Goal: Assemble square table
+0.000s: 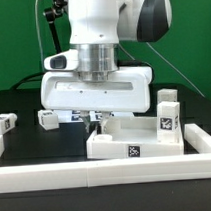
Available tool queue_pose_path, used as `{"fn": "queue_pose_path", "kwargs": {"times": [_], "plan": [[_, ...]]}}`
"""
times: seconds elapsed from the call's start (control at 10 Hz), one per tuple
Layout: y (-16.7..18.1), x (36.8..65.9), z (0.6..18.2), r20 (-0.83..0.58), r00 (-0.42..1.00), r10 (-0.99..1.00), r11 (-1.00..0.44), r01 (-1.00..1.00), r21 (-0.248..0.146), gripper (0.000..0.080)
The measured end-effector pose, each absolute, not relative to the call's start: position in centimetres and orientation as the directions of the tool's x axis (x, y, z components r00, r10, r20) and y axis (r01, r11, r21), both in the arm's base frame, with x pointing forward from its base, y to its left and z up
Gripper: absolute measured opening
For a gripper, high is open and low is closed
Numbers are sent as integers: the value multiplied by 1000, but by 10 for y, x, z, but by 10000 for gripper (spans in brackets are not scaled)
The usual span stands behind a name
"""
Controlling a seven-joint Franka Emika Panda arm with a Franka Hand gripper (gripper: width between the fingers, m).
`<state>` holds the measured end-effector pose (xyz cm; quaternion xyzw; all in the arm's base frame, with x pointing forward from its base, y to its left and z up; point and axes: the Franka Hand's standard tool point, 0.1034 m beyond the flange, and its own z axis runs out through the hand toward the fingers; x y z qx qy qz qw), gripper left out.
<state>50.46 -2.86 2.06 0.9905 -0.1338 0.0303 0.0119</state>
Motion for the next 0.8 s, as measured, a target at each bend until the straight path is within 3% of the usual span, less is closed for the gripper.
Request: {"fn": "queue_pose_path", "kwargs": {"times": [0.6, 0.8], "plan": [[-29, 505, 21, 63, 966, -249, -968, -251, 17, 57], [-31, 505, 21, 61, 988, -142, -989, -144, 28, 57]]}}
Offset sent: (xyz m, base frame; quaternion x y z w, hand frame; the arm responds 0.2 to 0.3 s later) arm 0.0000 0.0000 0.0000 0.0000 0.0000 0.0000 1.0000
